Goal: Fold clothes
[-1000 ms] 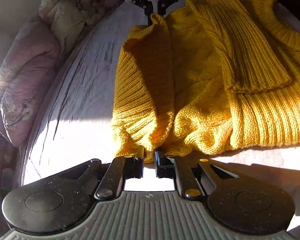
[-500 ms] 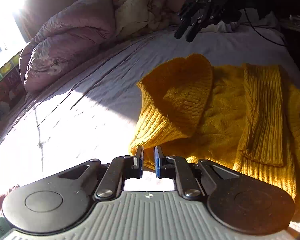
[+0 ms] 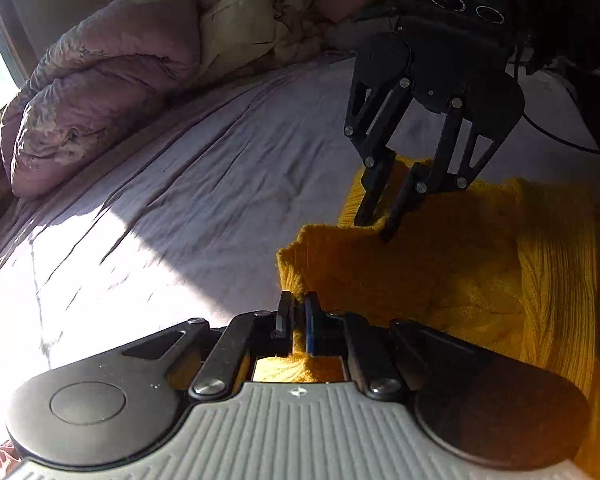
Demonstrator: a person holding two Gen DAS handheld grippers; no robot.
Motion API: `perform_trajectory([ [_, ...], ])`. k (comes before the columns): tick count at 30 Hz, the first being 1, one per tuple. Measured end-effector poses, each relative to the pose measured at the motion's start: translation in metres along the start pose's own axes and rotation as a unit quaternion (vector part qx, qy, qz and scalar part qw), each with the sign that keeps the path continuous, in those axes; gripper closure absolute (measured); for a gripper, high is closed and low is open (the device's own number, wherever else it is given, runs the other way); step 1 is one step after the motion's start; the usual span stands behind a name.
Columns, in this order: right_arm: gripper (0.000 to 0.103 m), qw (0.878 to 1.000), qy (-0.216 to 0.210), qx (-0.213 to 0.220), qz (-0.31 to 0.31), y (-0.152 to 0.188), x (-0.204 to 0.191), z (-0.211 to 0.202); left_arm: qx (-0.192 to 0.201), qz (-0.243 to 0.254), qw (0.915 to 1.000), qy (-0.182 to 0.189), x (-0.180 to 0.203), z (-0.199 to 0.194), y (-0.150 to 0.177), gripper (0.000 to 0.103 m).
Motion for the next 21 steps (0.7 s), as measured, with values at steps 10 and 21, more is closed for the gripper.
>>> perform_trajectory([
  [10, 0.085, 0.996, -0.059, -0.011, 0.061, 0.016, -0.001, -0.015, 0.009, -0.043, 0.9987, 0.024, 0.033, 0.010, 0.037, 0.098],
  [21, 0.072, 0.962, -0.054, 0.037, 0.266, 0.014, 0.023, 0.032, 0.031, -0.111, 0.9917, 0.057, 0.022, -0.010, 0.044, 0.097],
])
Point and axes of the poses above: each gripper's, at about its wrist camera, not at the fingertips, and z roughly the way its jaws point, x to its right, y to its underside, the point moved 10 cm from there along z, roughly the way its jaws point, and after that the axes turned 4 degrees about y, right-handed, at the moved point
